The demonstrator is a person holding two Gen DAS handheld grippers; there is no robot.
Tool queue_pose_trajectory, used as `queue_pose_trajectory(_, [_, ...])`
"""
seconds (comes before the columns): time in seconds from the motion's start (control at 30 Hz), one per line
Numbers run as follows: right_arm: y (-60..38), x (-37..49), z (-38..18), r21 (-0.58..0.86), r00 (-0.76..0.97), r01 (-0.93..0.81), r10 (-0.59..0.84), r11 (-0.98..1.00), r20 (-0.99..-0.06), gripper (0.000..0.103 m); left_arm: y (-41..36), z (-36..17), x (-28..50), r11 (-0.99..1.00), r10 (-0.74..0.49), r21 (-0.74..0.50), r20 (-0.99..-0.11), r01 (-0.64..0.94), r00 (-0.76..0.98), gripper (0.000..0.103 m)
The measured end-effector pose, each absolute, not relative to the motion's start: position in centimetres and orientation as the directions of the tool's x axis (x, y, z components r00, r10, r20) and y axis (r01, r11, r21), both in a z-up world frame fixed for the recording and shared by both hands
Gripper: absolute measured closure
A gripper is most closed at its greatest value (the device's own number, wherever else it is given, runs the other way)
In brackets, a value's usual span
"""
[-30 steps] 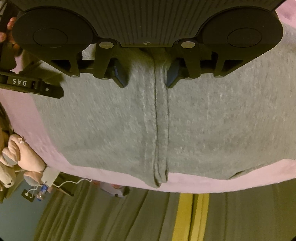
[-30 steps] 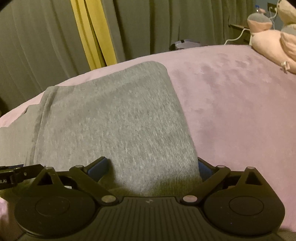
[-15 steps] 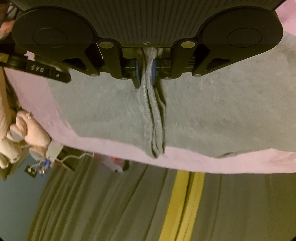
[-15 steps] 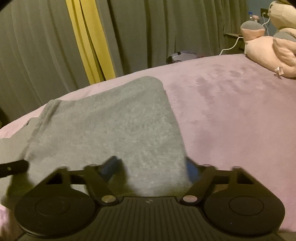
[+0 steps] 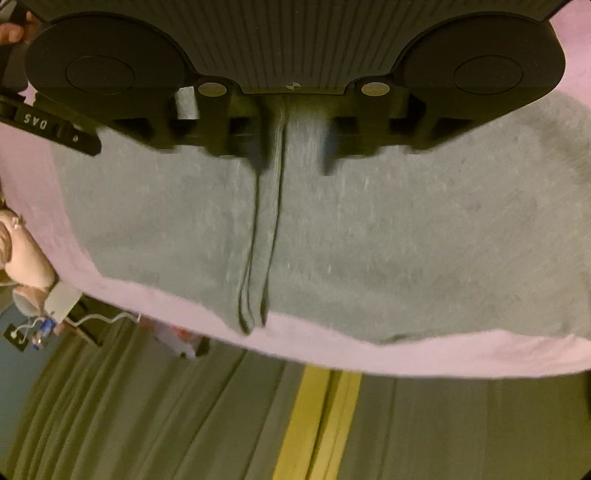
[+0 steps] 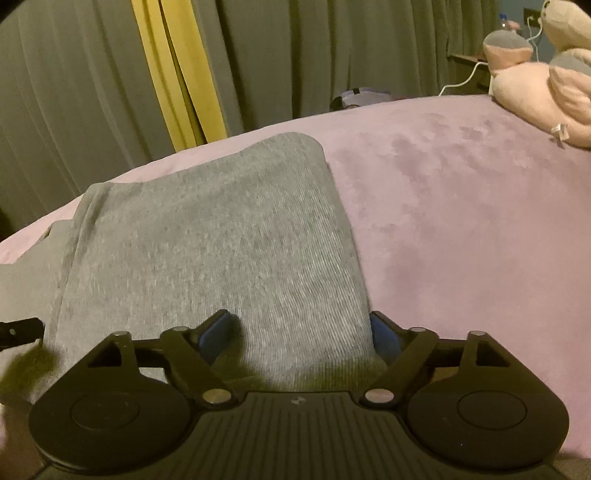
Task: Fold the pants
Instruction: 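Pinch the center crease again with the left gripper, smooth it, release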
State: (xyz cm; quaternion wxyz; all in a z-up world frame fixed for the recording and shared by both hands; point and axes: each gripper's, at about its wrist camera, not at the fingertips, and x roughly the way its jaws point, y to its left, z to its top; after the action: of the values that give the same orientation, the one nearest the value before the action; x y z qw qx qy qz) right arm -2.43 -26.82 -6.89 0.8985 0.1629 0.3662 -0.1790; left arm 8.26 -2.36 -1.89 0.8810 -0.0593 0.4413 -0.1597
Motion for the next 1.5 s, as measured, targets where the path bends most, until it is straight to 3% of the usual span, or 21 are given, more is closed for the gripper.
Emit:
queue_pose_trajectory(0.2, [-26.2,-2.3,-6.9,0.141,0.663,0.428,-0.203,0.893,-0.720,0.013,-0.9,-1.7,8.5,0.907,-0.418,-0.372,-0.741,0.197,0.526,0.057])
queue_pose_trajectory(0.27, [-26.1,-2.2,-7.0,0.137,0.659,0.423,-0.201,0.896,-0.725,0.010,-0.8,-1.4,8.1,0.897,-0.439,-0.386,-0.723,0.214,0.533,0.047])
queue_pose_trajectory(0.33, [-26.0,-2.1,-7.0,0.131,0.656,0.420,-0.200,0.898,-0.727,0.008,-1.3,-1.3,7.8,0.896,-0.443,-0.374,-0.724,0.238,0.528,0.031])
queue_pose_trajectory(0.4, [-26.0,-2.0,-7.0,0.128,0.654,0.417,-0.199,0.900,-0.730,0.007,-2.0,-1.5,7.9,0.908,-0.418,-0.334,-0.740,0.252,0.527,0.024])
queue_pose_trajectory(0.47, [-26.0,-2.0,-7.0,0.128,0.653,0.417,-0.200,0.900,-0.731,0.006,-2.5,-1.8,7.9,0.915,-0.403,-0.307,-0.755,0.263,0.517,0.029])
queue_pose_trajectory(0.5, [-26.0,-2.0,-7.0,0.127,0.653,0.418,-0.200,0.900,-0.731,0.006,-2.7,-2.0,8.0,0.919,-0.391,-0.292,-0.765,0.266,0.511,0.043])
queue_pose_trajectory(0.53, [-26.0,-2.0,-7.0,0.128,0.653,0.418,-0.200,0.900,-0.731,0.006,-2.6,-2.1,7.9,0.922,-0.381,-0.278,-0.774,0.269,0.507,0.065])
queue_pose_trajectory(0.57, [-26.0,-2.0,-7.0,0.128,0.653,0.418,-0.199,0.899,-0.730,0.006,-2.9,-2.4,8.1,0.924,-0.373,-0.268,-0.783,0.271,0.498,0.075])
queue_pose_trajectory(0.6, [-26.0,-2.0,-7.0,0.128,0.654,0.417,-0.199,0.900,-0.730,0.006,-2.9,-2.6,8.2,0.917,-0.390,-0.285,-0.784,0.278,0.483,0.082])
queue_pose_trajectory(0.7, [-26.0,-1.9,-7.1,0.127,0.653,0.418,-0.200,0.900,-0.731,0.006,-2.9,-2.3,7.8,0.915,-0.396,-0.282,-0.770,0.290,0.501,0.091])
queue_pose_trajectory(0.87, [-25.9,-2.3,-6.8,0.119,0.656,0.425,-0.214,0.897,-0.724,0.006,-1.1,-1.0,7.3,0.902,-0.431,-0.360,-0.724,0.237,0.538,0.097])
queue_pose_trajectory(1.0, [-25.5,-2.6,-6.6,0.083,0.651,0.428,-0.243,0.900,-0.719,0.006,0.0,-2.3,8.1,0.975,-0.216,-0.207,-0.804,0.079,0.554,0.101])
queue_pose_trajectory(1.1, [-25.4,-2.1,-7.0,0.073,0.630,0.423,-0.236,0.903,-0.740,0.005,-0.1,-2.4,8.4,0.965,-0.255,-0.248,-0.796,0.088,0.549,0.101])
queue_pose_trajectory(1.2, [-25.3,-2.6,-6.3,0.069,0.662,0.426,-0.259,0.902,-0.703,0.005,-1.4,-1.3,7.4,0.951,-0.310,-0.254,-0.748,0.178,0.588,0.084])
queue_pose_trajectory(1.23, [-25.2,-2.9,-6.0,0.069,0.679,0.425,-0.268,0.902,-0.684,0.007,-1.8,-1.1,7.1,0.950,-0.311,-0.233,-0.737,0.206,0.600,0.074])
queue_pose_trajectory(1.3, [-25.1,-3.6,-5.4,0.086,0.724,0.411,-0.267,0.908,-0.636,0.015,-2.9,-0.9,6.7,0.947,-0.314,-0.196,-0.728,0.255,0.610,0.065])
queue_pose_trajectory(1.4, [-24.9,-4.3,-4.8,0.092,0.760,0.398,-0.272,0.913,-0.590,0.041,-4.0,-1.2,6.7,0.942,-0.316,-0.172,-0.744,0.289,0.588,0.064])
queue_pose_trajectory(1.43, [-24.9,-4.3,-4.7,0.096,0.765,0.390,-0.264,0.916,-0.587,0.056,-4.1,-1.5,6.8,0.945,-0.300,-0.153,-0.757,0.288,0.581,0.064])
queue_pose_trajectory(1.5, [-24.9,-3.9,-4.9,0.112,0.763,0.359,-0.222,0.927,-0.607,0.066,-4.3,-2.0,7.2,0.952,-0.275,-0.137,-0.777,0.274,0.567,0.060])
